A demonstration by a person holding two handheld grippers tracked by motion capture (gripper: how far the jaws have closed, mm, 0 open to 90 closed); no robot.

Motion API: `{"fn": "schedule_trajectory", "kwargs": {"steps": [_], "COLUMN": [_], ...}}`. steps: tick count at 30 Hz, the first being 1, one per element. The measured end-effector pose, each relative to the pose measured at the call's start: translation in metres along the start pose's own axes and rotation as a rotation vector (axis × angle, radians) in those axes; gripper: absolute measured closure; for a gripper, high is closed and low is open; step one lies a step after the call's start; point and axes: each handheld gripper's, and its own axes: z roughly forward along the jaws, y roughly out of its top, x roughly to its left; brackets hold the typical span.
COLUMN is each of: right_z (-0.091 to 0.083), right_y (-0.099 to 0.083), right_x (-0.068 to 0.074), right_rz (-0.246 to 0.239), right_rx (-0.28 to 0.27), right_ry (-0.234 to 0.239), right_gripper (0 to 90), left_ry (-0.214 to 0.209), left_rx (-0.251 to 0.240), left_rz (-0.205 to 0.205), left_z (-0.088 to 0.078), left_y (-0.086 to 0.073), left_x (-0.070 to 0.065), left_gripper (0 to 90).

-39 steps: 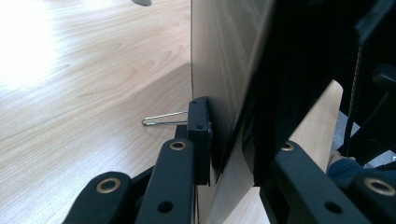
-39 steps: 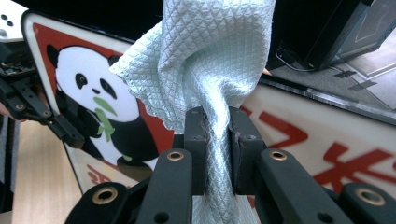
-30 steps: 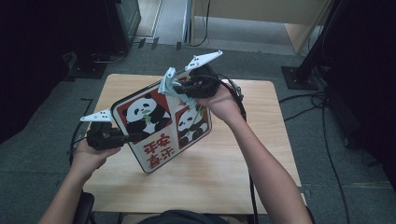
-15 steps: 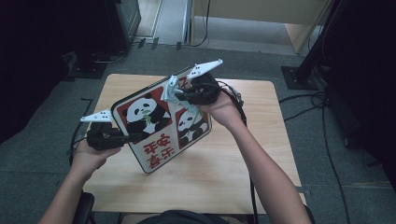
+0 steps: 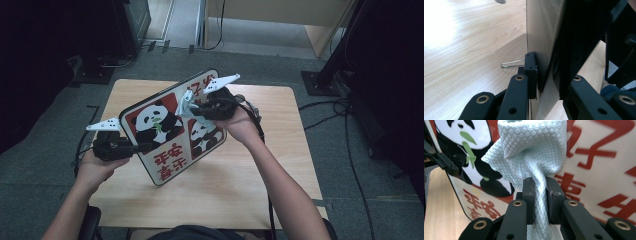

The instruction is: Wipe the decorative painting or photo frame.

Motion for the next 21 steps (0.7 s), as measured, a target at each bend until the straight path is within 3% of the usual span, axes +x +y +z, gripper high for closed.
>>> {"fn": "schedule_trajectory", "kwargs": {"steps": [21], "right_z": [0.013], "right_y": [-0.034], "right_x": [0.000], "right_rz": [0.037], "right_rx": [-0.006], "right_ry": [0.019], "right_gripper": [80.0], "left_ry": [0.000], "left_rx": [0.000], "left_rz": [-0.002], "left_z": [0.000], "left_y": [0.000], "left_x": [-0.001], "left_gripper": [79.3]}}
